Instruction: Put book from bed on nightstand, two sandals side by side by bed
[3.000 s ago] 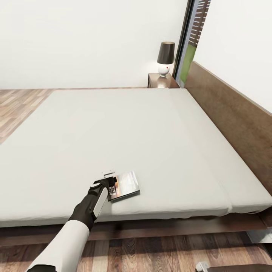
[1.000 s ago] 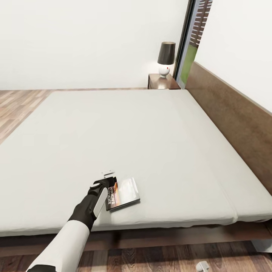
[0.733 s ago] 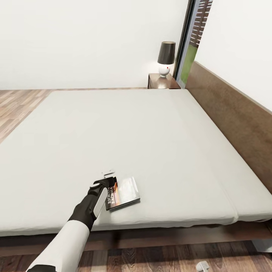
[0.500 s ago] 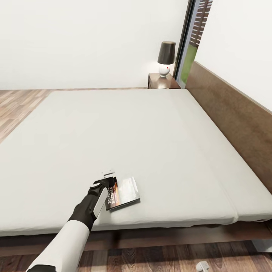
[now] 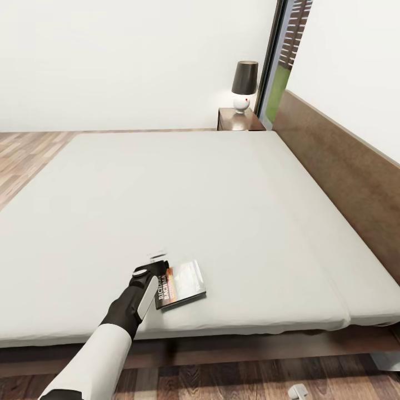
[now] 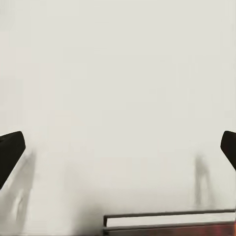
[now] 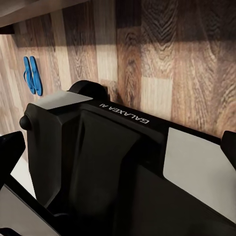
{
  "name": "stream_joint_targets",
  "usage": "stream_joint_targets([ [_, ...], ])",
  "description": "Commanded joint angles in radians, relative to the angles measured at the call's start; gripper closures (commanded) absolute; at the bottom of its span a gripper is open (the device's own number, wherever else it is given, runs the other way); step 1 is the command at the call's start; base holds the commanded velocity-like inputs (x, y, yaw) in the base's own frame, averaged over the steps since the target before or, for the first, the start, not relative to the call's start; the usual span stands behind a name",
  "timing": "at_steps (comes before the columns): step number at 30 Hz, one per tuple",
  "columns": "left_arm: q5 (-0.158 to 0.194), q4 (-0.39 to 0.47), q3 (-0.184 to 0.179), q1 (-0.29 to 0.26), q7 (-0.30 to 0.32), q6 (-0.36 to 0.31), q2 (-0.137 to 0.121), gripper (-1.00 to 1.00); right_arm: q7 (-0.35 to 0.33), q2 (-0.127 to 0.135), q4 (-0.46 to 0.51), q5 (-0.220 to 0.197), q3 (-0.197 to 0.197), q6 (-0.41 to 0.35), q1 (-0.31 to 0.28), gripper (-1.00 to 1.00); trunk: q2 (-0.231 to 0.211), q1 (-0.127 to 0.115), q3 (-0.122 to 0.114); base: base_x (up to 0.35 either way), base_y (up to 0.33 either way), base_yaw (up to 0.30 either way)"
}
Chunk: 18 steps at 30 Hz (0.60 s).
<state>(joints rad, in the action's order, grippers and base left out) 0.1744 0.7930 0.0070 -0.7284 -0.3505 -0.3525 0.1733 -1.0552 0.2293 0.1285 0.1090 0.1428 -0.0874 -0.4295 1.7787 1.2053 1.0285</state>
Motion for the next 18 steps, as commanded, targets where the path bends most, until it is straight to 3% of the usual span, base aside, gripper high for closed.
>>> stream_joint_targets([
  [1,0.009,0.002,0.001,0.0,-0.02,-0.003,0.001,-1.0,-0.005,0.0,0.002,0.009,0.009,-0.01,0.0,-1.0,0.0,0.0,0.001,0.0,0.0,0.0],
  [18,0.011,0.002,0.001,0.0,-0.039,0.004,0.001,-1.0,-0.005,0.0,0.002,0.009,0.009,-0.009,0.0,-1.0,0.0,0.0,0.001,0.0,0.0,0.0],
])
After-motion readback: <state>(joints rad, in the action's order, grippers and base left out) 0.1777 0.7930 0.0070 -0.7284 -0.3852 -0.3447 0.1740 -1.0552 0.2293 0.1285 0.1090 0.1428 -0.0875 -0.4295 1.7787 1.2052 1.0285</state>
